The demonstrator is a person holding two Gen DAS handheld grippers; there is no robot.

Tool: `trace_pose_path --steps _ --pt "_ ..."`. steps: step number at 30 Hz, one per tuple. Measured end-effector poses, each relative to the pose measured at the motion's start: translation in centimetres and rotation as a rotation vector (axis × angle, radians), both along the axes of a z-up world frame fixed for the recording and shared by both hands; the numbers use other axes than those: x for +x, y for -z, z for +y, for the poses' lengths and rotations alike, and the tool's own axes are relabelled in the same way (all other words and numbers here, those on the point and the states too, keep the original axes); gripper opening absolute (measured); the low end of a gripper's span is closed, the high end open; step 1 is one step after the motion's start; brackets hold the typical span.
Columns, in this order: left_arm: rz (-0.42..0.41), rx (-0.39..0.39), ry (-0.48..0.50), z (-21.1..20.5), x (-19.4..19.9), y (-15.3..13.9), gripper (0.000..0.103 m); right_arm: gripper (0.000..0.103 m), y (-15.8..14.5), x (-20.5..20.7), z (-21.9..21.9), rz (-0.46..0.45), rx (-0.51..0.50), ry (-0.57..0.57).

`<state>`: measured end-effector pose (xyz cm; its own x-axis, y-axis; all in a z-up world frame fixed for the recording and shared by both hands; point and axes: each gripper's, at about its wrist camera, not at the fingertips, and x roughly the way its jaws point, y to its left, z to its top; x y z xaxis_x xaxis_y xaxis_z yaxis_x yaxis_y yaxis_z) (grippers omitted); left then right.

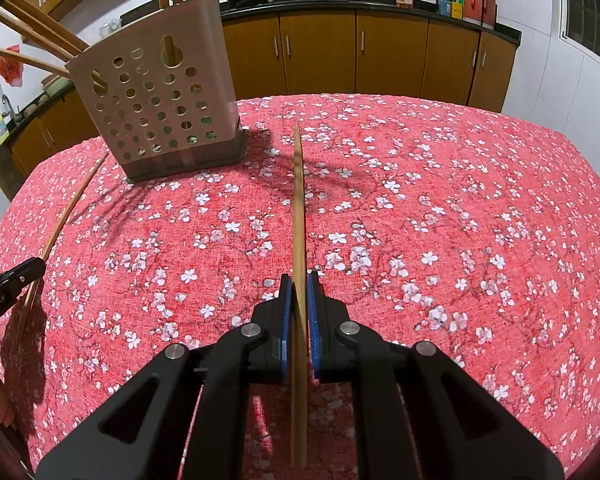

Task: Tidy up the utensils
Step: 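Hold both grasped chopsticks against the cloth with both tools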

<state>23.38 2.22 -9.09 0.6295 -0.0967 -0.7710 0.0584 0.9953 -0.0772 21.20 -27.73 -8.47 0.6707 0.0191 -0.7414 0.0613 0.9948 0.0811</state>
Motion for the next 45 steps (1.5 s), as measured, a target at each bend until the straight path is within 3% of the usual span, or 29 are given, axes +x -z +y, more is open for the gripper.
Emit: trace_pose_path --steps 19,45 --pt "0.001 0.001 0.000 0.1 0.1 0.0 0.011 0.009 -0.1 0.0 0.0 0.001 -0.005 0.001" --pt "0.007 0.070 -0.006 -0.7 -1.5 -0.2 0.011 0.009 -0.4 -1.1 -0.1 0.003 0.003 0.002"
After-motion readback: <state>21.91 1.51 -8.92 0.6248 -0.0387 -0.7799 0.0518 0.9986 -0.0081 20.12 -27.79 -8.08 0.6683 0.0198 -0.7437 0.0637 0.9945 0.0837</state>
